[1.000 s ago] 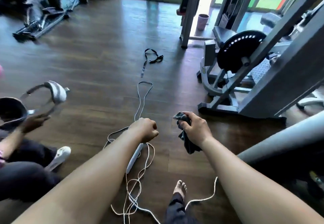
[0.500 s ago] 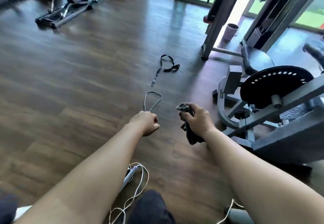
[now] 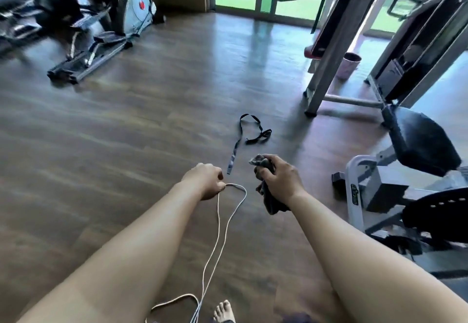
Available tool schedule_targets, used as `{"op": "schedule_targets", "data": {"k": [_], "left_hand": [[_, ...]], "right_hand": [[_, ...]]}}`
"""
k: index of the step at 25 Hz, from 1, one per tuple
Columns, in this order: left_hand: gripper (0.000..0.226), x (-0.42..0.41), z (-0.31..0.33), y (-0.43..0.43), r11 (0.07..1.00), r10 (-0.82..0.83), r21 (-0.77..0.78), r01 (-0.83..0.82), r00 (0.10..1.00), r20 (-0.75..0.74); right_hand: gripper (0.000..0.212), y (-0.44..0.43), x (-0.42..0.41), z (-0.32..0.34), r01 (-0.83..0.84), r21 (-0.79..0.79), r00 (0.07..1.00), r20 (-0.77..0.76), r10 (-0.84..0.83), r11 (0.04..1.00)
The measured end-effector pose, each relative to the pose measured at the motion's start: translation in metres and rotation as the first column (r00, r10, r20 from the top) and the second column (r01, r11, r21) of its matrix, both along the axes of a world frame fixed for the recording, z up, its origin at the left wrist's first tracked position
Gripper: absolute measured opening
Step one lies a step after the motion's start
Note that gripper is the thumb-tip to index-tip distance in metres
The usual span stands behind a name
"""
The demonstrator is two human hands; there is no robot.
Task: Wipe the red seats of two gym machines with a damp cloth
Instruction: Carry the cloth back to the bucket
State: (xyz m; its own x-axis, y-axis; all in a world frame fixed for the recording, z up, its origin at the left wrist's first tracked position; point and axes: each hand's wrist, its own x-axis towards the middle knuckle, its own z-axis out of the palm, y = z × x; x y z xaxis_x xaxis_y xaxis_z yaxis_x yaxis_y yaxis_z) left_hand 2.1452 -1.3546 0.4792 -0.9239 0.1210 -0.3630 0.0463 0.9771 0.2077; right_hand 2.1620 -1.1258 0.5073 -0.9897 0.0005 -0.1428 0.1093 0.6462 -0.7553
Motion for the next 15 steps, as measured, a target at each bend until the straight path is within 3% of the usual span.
{"op": "schedule_targets", "data": {"k": [5, 15], "left_hand": [[0.040, -0.157, 0.002, -0.027, 0.999, -0.006, -0.054, 0.006, 1.000, 0.009], [0.042, -0.456, 0.025, -0.079, 0.994, 0.102, -0.040, -0.101, 0.995, 0.009]], "right_hand": [[0.035, -0.025, -0.158, 0.001, 0.033, -0.074, 0.999, 0.004, -0.033, 0.997], [0.034, -0.072, -0.481, 0.022, -0.042, -0.063, 0.999, 0.019, 0.043, 0.997]]}}
